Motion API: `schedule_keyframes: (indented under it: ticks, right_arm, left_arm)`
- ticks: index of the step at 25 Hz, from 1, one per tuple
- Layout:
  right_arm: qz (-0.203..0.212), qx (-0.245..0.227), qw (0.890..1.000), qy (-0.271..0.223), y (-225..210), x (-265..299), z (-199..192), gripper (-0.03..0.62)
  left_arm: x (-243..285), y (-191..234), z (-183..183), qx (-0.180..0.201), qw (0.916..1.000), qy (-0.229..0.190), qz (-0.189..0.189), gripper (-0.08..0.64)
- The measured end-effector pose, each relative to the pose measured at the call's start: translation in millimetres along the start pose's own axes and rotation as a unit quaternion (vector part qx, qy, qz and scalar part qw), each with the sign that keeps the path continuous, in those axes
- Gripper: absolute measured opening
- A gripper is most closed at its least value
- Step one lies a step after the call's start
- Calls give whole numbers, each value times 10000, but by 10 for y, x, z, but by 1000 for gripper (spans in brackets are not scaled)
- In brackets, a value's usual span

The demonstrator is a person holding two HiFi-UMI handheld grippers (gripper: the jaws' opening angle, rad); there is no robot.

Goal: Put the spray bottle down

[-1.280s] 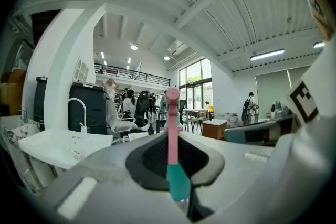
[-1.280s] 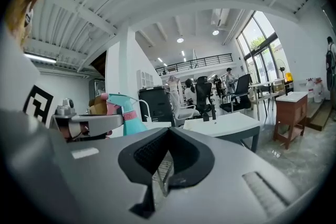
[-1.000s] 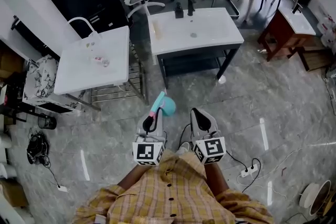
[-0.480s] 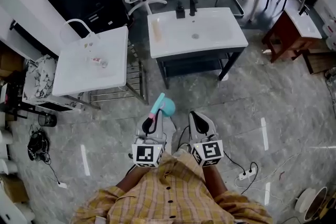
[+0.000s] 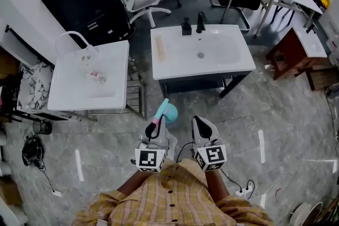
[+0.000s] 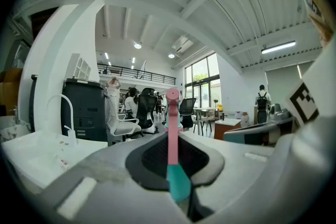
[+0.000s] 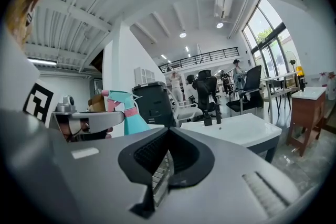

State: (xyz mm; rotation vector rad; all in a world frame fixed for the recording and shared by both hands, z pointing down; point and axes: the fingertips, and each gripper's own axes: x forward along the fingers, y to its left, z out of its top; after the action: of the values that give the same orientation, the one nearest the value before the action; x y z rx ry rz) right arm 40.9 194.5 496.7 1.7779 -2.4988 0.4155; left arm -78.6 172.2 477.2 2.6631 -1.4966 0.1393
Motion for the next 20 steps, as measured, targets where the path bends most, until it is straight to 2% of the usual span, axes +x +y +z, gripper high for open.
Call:
schedule_keyframes:
  ticks: [10, 20]
  right_arm:
    - [-158, -40, 9999, 20, -372, 1126, 468, 2]
    - [-235, -84, 9997, -36, -554, 1956, 679, 2]
  left_arm:
    - [1132, 690, 248, -121, 9998, 13, -136, 17]
    - [1846, 1200, 293, -32, 9997, 29, -230, 17]
